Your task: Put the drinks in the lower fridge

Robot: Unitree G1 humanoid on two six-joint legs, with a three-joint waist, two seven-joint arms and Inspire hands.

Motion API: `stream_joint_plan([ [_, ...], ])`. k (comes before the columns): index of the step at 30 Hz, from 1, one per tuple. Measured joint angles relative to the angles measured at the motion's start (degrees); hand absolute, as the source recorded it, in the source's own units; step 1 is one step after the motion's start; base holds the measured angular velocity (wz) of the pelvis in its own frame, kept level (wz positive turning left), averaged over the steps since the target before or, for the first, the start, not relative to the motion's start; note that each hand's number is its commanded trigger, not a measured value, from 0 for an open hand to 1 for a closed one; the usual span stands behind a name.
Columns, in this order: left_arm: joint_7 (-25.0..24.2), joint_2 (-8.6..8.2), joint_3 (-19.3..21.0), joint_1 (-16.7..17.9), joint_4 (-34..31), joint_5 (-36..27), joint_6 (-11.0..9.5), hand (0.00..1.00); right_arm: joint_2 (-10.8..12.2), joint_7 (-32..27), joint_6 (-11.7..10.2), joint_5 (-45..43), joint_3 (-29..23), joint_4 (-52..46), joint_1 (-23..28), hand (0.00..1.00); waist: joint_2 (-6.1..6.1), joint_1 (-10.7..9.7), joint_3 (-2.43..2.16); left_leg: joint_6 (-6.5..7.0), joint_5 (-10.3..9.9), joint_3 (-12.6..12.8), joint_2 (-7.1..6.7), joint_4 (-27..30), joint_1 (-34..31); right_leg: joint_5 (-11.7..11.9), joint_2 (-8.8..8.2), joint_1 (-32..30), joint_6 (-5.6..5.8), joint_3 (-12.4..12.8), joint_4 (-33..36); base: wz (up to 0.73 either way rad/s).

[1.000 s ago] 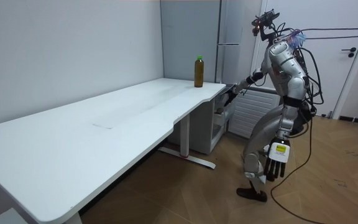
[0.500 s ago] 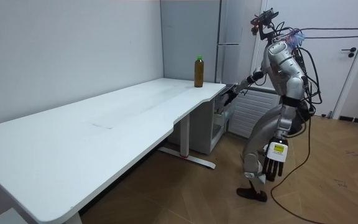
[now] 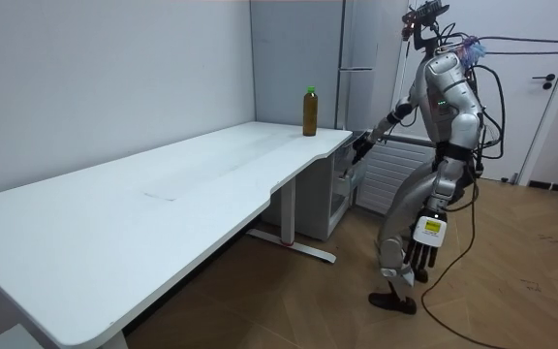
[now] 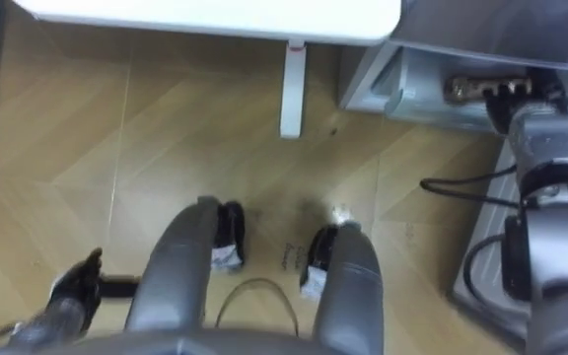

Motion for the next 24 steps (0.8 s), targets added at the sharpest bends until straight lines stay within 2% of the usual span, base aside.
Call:
stream_joint_plan([
  [4, -0.73, 0.01, 0.9, 0.03, 1.64, -0.02, -0.03, 0.0, 0.22, 0.55, 0.05, -0.39, 0.0, 0.02, 3.43, 0.0, 0.32, 0.02, 0.02, -0.09, 0.05, -0.69, -0.08, -2.19, 3.55, 0.48, 0.65, 4.77, 0.69, -0.94, -3.47, 0.08],
  [10, -3.2, -0.31, 3.9, -0.07, 1.7, 1.01, -0.08, 0.0, 0.53, 1.57, 0.05, -0.53, -0.07, 0.1, 6.19, 0.0, 0.33, -0.14, 0.0, -0.06, 0.09, -0.65, -0.84, -5.14, 7.21, 1.09, 0.8, 8.7, 1.73, -0.82, -7.03, 0.02],
  [13, -3.44, -1.73, 7.22, -0.44, 3.39, 0.93, -0.1, 0.0, 0.88, 1.85, 0.05, -2.57, -0.12, 0.2, 8.03, 0.0, 0.35, -0.25, -0.04, -0.09, 0.11, -0.69, -1.07, -7.22, 10.21, 1.51, 1.02, 11.9, 2.1, -1.23, -9.77, 0.01],
  [17, -4.55, -2.96, 9.12, -0.58, 6.82, 1.07, -0.21, 0.0, 1.54, 4.78, 0.13, -6.3, -1.26, 0.32, 11.53, 0.0, 0.54, -0.61, -0.29, -0.24, 0.23, -0.92, -1.44, -10.25, 14.54, 2.43, 1.2, 16.92, 2.48, -2.28, -13.91, 0.02],
  [20, -5.36, -3.25, 10.38, 0.42, 9.4, 1.14, -0.45, 0.0, 1.61, 9.1, 0.26, -9.92, -1.17, 1.37, 16.28, 0.0, 0.75, -0.17, -1.34, -0.36, 0.31, -0.82, -1.54, -13.29, 19.87, 3.72, 1.99, 22.61, 3.01, -2.52, -18.84, -0.05],
  [22, -5.38, -3.43, 12.56, 1.83, 9.95, 0.89, -0.52, 0.0, 1.83, 11.59, 0.37, -11.4, -1.19, 1.69, 20.25, 0.0, 0.77, -0.28, -2.09, -0.69, 0.58, -0.9, -1.95, -16.95, 25.04, 4.95, 2.51, 27.63, 3.52, -2.63, -23.23, -0.02],
  [23, -5.34, -3.57, 13.15, 2.14, 9.96, 0.97, -0.52, 0.0, 1.85, 12.29, 0.5, -11.67, -1.17, 1.75, 21.22, 0.0, 0.69, -0.33, -2.23, -0.66, 0.9, -0.78, -2.15, -18.23, 26.54, 5.29, 2.52, 29.08, 3.62, -2.6, -24.33, -0.07],
  [24, -5.23, -3.97, 13.6, 2.62, 10.09, 1.08, -0.61, 0.0, 2.02, 13.52, 0.58, -12.02, -1.14, 1.86, 23.43, 0.0, 0.52, -0.37, -2.57, -0.7, 1.79, -0.52, -2.59, -21.24, 29.83, 6.29, 2.64, 32.25, 3.9, -2.63, -27.25, 0.0],
])
